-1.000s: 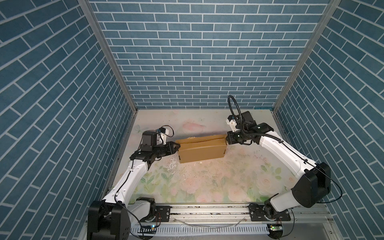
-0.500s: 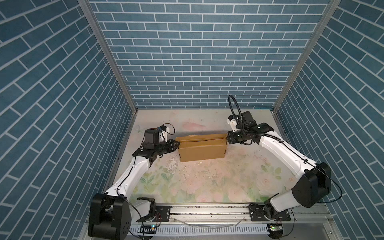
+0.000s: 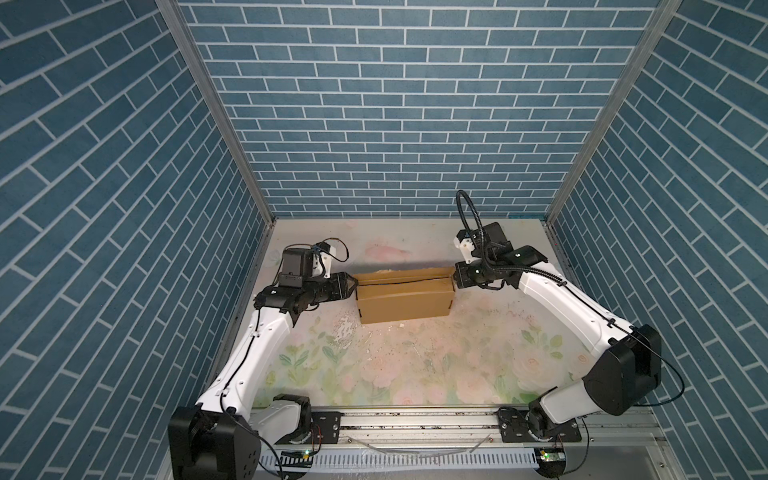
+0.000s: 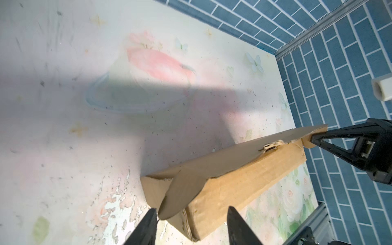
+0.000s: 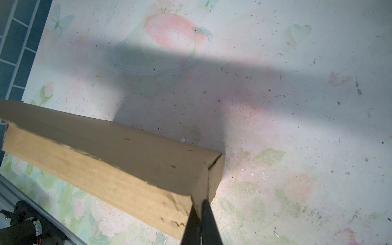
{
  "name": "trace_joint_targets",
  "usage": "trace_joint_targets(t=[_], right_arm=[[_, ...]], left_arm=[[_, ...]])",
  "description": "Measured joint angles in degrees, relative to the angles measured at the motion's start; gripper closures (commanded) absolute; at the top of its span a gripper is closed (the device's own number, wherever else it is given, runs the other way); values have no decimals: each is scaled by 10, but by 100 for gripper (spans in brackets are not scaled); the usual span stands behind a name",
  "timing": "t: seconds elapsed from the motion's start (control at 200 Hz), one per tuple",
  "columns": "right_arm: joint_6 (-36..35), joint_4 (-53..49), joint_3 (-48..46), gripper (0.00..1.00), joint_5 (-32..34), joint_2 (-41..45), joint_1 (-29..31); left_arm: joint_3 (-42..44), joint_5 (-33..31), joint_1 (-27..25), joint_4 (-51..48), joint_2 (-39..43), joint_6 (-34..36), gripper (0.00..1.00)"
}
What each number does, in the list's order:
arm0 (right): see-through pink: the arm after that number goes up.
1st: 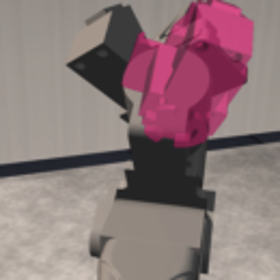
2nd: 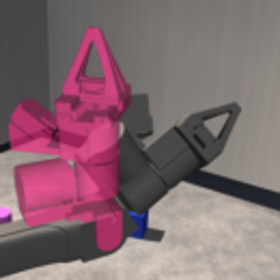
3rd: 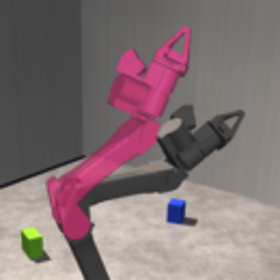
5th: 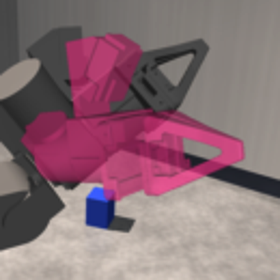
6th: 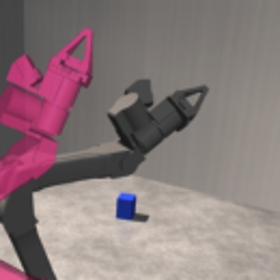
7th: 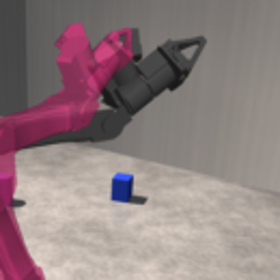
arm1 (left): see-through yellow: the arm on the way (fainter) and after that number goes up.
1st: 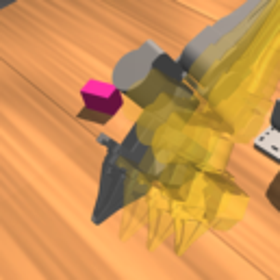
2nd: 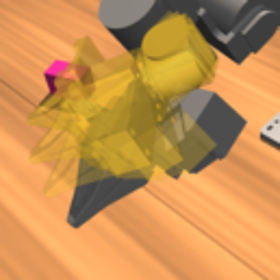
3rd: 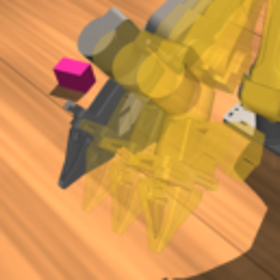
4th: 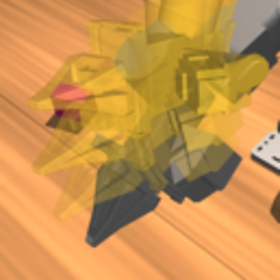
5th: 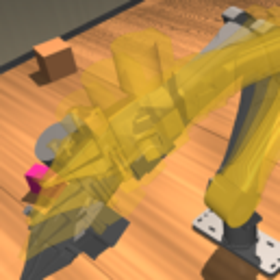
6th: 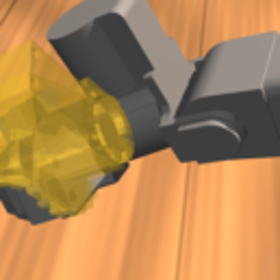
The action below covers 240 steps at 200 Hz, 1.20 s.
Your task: Fold the paper box
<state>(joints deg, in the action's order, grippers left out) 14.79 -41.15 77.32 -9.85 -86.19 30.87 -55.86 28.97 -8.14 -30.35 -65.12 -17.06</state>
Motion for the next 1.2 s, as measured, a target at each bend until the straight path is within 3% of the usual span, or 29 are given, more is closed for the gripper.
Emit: trace_joint_targets(t=[0.34,0.76,1.2], right_arm=[[3,0,0,100,-2,0,0],[4,1,0,100,-2,-1,2],[11,1,0,100,0,0,4]], left_arm=[[-50,-23,-14,-68,-49,62,64],[-64,-28,-20,-89,-67,75,87],[-56,-17,-38,-54,-78,44,94]])
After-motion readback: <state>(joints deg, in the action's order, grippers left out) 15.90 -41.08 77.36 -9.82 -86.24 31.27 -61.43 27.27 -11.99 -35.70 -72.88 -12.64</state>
